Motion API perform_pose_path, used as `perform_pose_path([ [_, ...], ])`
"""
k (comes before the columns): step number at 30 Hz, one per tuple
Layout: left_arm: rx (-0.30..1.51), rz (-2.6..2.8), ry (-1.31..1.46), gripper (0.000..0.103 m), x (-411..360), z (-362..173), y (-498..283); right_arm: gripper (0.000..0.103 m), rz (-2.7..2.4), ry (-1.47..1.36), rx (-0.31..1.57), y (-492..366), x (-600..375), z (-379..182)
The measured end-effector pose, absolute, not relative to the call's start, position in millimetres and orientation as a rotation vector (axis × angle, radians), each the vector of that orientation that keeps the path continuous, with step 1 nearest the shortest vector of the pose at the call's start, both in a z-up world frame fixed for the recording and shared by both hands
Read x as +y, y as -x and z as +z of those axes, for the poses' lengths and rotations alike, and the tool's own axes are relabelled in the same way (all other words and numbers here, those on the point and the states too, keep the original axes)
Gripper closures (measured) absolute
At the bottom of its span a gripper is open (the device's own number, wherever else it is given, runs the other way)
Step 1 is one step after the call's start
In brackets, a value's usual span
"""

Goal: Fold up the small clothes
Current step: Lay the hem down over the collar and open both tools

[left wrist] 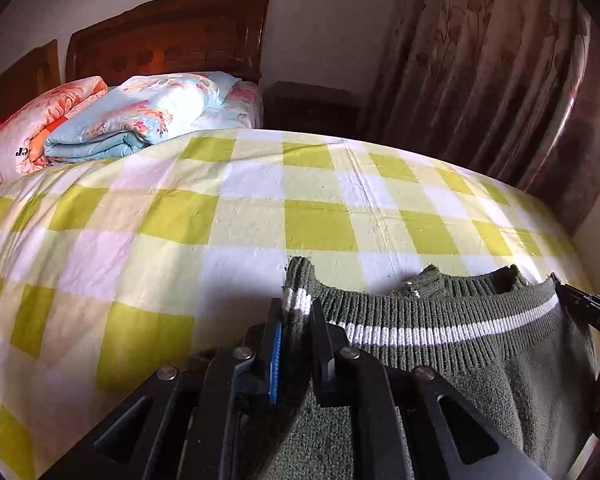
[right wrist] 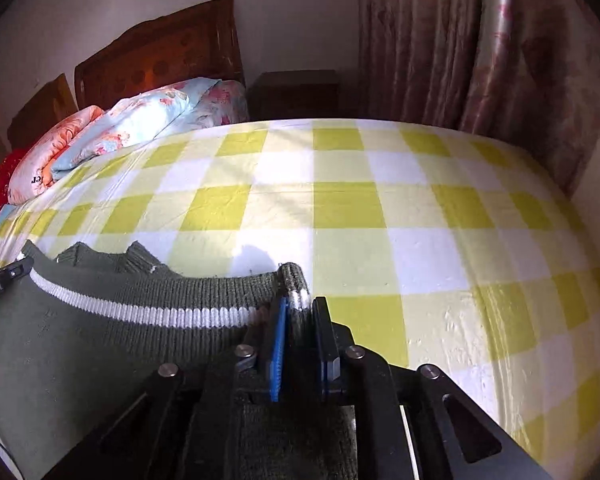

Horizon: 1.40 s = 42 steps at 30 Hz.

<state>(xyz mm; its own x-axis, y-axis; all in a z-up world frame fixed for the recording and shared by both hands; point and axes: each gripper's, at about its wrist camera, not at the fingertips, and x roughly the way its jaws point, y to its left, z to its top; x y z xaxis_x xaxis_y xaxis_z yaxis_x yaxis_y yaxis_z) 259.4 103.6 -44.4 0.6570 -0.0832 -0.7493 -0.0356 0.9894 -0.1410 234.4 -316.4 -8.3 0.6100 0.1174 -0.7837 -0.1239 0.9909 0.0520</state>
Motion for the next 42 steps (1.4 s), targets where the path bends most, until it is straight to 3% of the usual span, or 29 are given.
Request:
perform_pose_path([
  [1,0.857,-0.023,0.155,0.087,105.4,-45.1,-259.8,0.077,0.133,-0.024,0.91,-235.9,-322.1,-8.5],
  [2,0.857,-0.021,0.175,0.085,107.8,-44.8,-261.0,0.0,0.119,-0.058,0.914,-237.4,-329.2,-8.6],
  [6,0.763,0.032,0.226,0.081,115.1,-27.1,-242.1,0.0,0.108,-0.108,0.831,-217.8,-333.8,12.4],
  [10,0.681,-0.022,0.206,0.067,83.2,2.8,-217.9,0.0,0.278,-0.021,0.77,-191.6,-275.6,39.4],
  [16,0.9,-0.116,-0.056,0.066,12.0,-43.0,-236.7,0.0,0.325,0.303,0.89,-184.5,-191.1,-12.2],
  [21,0.874,-0.153,0.218,0.068,68.2,-43.3,-233.8,0.0,0.193,0.144,0.903,-189.3,-251.1,-14.3],
  [24,0.847,-0.178,0.302,0.078,89.7,-48.1,-226.2,0.0,0.197,0.076,0.876,-184.1,-278.0,-9.0],
  [26,0.827,-0.187,0.324,0.079,93.6,-49.0,-221.3,0.0,0.196,0.069,0.862,-181.5,-281.0,-9.1],
  [35,0.839,-0.16,0.32,0.079,92.5,-44.9,-219.0,0.0,0.225,0.052,0.871,-178.0,-279.6,-5.1],
  [42,0.801,-0.159,0.057,0.074,14.0,-24.9,-177.2,0.0,0.354,0.158,0.878,-142.4,-223.6,-3.3],
])
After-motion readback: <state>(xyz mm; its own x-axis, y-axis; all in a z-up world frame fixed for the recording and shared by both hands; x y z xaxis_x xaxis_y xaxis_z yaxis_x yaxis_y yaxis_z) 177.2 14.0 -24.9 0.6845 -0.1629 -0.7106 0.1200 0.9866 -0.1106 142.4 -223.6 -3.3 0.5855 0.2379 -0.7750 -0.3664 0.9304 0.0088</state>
